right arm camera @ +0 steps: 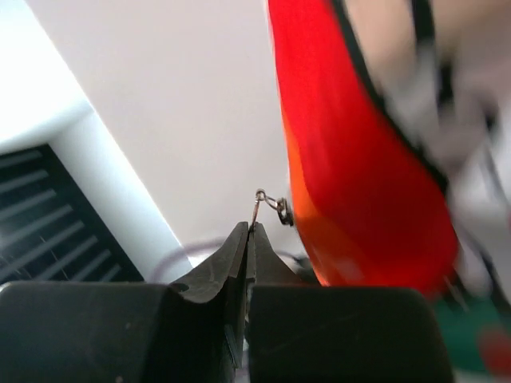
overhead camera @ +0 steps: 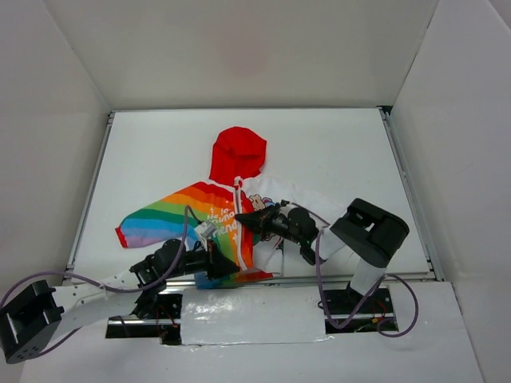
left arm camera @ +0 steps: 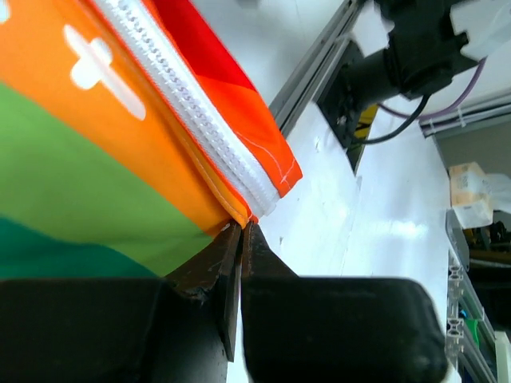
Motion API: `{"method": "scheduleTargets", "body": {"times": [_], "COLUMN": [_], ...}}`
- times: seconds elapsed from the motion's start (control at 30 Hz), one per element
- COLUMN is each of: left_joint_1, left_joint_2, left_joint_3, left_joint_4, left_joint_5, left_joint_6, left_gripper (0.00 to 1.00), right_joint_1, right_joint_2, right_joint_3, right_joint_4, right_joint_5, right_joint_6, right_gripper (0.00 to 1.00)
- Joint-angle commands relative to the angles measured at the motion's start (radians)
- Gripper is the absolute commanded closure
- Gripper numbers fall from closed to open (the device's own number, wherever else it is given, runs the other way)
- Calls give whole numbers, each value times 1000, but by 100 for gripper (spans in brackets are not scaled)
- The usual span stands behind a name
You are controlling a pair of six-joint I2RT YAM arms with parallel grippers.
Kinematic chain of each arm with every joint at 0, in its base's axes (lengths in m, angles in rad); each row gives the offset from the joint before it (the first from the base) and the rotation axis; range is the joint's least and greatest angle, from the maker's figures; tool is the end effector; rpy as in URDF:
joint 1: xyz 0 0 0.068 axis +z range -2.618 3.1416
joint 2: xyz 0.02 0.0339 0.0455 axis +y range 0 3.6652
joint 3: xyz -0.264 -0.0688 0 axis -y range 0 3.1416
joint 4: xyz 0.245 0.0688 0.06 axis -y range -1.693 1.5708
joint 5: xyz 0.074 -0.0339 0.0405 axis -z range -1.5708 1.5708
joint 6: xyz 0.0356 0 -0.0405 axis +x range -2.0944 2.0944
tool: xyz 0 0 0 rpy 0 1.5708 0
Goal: Zip up the jacket
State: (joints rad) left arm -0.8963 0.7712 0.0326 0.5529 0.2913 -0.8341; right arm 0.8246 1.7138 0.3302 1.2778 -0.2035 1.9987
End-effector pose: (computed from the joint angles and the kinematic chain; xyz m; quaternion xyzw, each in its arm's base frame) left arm 0.0910 -0.1302 0.1570 0.1163 0.7582 -0.5533 0.3246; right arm 0.1783 0.2035 0.1338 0.3531 0.6535 0.6688 0.0309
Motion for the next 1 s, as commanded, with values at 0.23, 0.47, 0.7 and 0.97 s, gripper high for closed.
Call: {"method": "scheduleTargets", "body": {"times": [0.23,0.47,0.7,0.97], "left_joint_1": [-66,-76,-81,-81], "left_joint_2": [22,-4,37,144], "left_joint_3": [-59,-40,-16,33], "left_joint_4": [15,-108,-122,-191], "left_joint_5": [-21,-135,-205,-401], "left_joint_6": [6,9,4,-49], "left_gripper": [100,100,100,100], "right_joint_1": [-289,-438,-501,-515], "right_joint_2": [150,460,610,567], "right_joint_3": [496,1117,1544,1716], "right_joint_4": [-205,-464,-840,-1093], "right_joint_5": [-217,-431,-510,-507], "right_joint_6": [129,-109,-412,-681], "right_gripper": [100,100,100,100]}}
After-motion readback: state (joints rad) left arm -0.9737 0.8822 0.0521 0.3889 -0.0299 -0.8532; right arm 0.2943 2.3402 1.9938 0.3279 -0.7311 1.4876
